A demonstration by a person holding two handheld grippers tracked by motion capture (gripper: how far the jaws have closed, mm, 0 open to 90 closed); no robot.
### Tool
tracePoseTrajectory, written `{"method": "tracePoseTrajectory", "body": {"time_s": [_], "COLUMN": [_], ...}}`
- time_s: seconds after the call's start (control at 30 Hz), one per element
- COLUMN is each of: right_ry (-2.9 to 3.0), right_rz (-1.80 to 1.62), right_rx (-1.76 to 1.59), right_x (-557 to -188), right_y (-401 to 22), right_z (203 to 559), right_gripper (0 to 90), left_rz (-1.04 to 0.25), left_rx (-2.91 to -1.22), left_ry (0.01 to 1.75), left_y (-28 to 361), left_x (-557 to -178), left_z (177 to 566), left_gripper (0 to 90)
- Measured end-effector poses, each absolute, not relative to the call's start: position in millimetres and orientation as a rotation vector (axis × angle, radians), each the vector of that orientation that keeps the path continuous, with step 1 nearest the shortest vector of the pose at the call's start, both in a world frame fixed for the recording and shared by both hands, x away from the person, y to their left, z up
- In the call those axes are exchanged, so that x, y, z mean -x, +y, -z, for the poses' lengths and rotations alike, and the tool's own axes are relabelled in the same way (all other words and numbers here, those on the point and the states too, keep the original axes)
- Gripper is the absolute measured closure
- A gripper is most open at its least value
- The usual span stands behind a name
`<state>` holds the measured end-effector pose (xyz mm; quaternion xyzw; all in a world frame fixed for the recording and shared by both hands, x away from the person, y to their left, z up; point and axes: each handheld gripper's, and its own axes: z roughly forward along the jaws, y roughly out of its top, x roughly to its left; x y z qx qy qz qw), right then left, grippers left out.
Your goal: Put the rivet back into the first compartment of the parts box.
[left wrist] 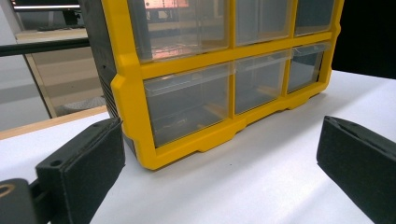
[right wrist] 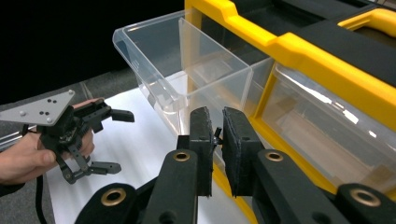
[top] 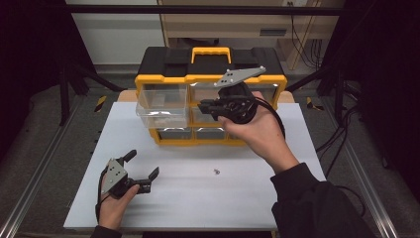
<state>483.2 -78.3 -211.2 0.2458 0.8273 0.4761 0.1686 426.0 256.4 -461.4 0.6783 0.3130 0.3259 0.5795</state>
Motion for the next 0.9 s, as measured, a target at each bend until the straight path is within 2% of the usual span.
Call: {"method": "tracePoseTrajectory", "body": {"time_s": [0.9], "right_ry": [2.35], "right_rz": [-1.352], "right_rx": [-0.688], "right_x": [-494.8], "right_y": [-62.4], "right_z": [194.4], "right_gripper": [82.0], "left_rz": [-0.746], "left_rx": [-1.561], "left_ry": [0.738], "left_y": [258.5], "left_x": [-427.2], "left_z": [461.3], "left_gripper": [0.9]}}
